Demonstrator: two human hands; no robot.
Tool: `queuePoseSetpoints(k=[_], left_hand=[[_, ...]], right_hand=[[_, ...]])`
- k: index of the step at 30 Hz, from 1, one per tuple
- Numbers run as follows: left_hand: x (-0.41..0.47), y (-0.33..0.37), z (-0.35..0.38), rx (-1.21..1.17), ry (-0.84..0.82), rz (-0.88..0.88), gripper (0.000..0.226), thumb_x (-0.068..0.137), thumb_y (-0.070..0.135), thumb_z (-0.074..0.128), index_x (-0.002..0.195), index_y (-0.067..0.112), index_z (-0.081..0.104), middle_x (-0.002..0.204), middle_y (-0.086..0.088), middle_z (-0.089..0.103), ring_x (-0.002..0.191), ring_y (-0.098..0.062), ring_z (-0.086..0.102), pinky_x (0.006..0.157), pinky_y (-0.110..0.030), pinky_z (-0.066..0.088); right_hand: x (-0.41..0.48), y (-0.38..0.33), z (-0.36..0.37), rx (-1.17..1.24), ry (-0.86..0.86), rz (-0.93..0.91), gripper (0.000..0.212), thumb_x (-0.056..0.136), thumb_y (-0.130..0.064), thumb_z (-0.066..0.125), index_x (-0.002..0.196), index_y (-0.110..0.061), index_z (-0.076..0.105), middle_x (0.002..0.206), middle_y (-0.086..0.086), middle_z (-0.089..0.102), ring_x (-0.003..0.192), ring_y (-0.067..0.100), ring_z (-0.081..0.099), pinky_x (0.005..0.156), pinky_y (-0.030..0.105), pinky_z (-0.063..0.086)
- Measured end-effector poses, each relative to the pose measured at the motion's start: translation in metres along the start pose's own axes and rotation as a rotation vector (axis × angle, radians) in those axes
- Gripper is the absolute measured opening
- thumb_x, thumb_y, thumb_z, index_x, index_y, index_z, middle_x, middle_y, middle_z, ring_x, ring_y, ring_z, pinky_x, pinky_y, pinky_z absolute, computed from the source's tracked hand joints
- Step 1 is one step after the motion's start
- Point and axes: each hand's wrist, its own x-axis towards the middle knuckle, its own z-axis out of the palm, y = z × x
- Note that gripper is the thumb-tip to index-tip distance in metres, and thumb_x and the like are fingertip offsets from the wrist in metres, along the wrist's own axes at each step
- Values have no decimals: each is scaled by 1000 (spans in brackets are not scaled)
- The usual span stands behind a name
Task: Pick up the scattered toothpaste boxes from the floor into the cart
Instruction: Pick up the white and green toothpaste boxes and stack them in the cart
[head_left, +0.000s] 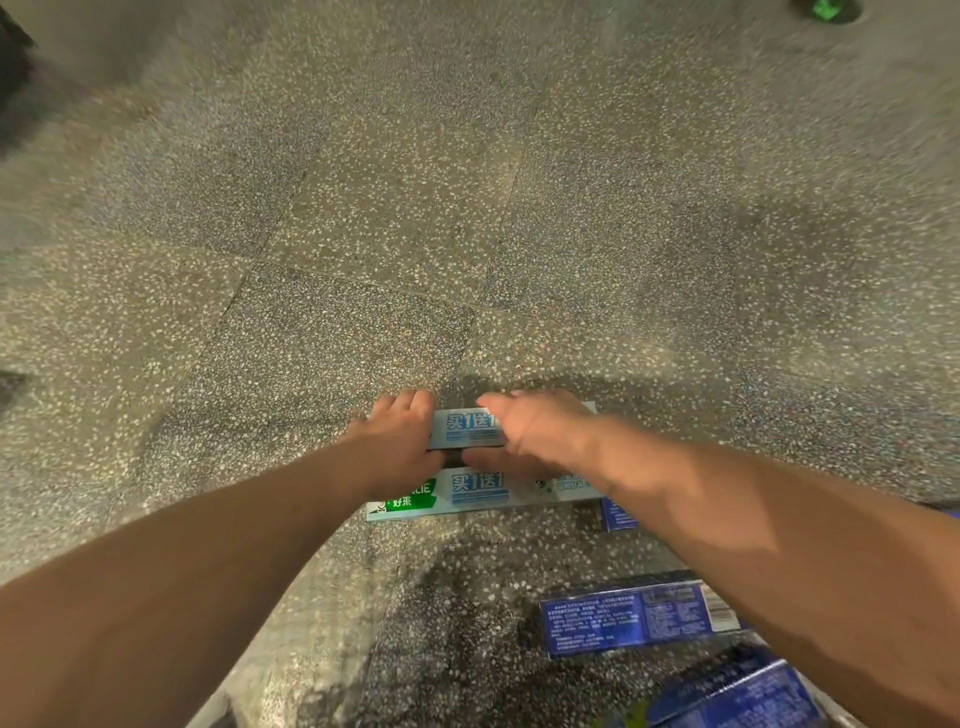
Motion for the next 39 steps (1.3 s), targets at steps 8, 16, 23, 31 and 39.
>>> queuePoseSetpoints(k=[8,16,23,31,39], left_hand=[[-5,-2,-5,15,-106,22,120,56,102,44,147,25,30,134,6,43,123,-18,41,109,-54,42],[-4,1,-2,358,-130,126,135,57,84,70,157,20,7,154,-8,32,143,-30,32,119,-67,18],[-1,6,0,349,-109,125,109,68,65,73,149,16,19,135,-4,42,126,-26,43,113,-51,37],[-47,22,-58,269,-89,138,102,70,59,77,146,17,23,135,-3,43,127,-25,44,113,-50,36],[-221,66,-233,197,-78,132,105,67,60,82,145,18,25,137,-4,46,126,-27,47,113,-52,36]], right_hand=[[0,6,10,-258,-111,-7,155,56,-80,80,159,-24,-22,170,5,5,156,29,7,125,57,2],[5,3,16,-306,32,-35,90,68,-61,83,134,-23,35,112,-4,47,109,19,48,111,49,39],[9,9,17,-360,11,-20,86,73,-48,81,135,-23,27,115,3,47,109,25,49,105,53,43],[-46,-19,-29,-355,50,-25,87,76,-63,75,139,-21,32,117,-1,49,106,20,49,105,48,43],[-224,-126,-170,-465,87,-67,95,80,-54,77,150,-15,27,132,4,54,119,27,54,104,50,45]])
